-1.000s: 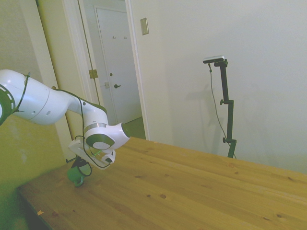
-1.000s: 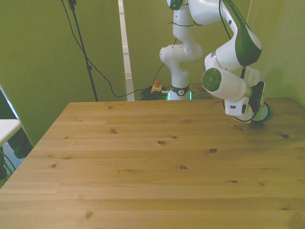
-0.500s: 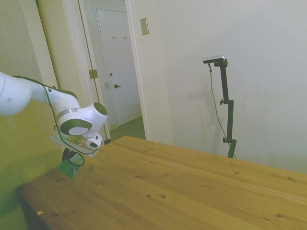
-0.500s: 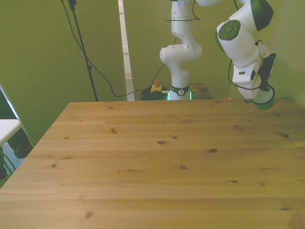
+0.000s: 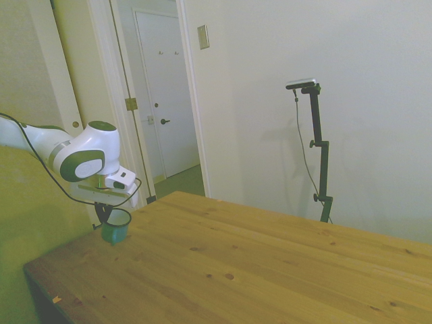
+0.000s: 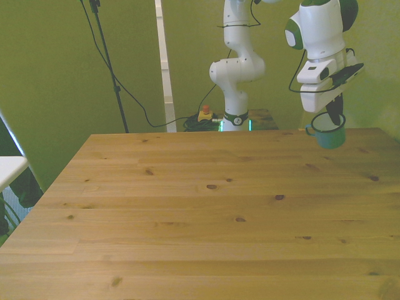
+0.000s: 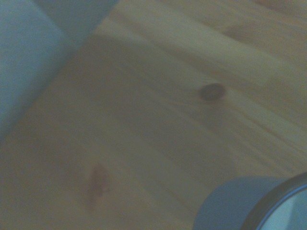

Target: Flip the mug upright

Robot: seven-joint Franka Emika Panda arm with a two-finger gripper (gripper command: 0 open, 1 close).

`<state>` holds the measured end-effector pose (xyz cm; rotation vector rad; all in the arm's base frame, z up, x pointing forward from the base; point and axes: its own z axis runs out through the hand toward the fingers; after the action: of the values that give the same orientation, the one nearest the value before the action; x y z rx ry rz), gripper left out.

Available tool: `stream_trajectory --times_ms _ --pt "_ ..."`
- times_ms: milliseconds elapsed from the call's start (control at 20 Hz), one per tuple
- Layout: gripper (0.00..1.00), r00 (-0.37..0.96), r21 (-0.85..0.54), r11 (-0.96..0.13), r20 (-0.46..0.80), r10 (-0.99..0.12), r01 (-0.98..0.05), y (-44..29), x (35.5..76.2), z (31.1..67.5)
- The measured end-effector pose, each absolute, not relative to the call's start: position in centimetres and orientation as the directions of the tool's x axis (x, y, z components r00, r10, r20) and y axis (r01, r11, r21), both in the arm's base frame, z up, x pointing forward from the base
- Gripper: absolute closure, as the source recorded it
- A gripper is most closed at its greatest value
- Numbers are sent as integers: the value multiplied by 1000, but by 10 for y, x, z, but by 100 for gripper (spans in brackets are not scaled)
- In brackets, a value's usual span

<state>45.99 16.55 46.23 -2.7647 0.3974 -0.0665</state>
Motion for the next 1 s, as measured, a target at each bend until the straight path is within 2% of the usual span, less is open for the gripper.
stream_trajectory --times_ms 400,1000 --pt "100 863 -149 -870 129 -488 -470 154 475 438" --pt "100 836 -123 -845 128 -533 -520 149 505 394"
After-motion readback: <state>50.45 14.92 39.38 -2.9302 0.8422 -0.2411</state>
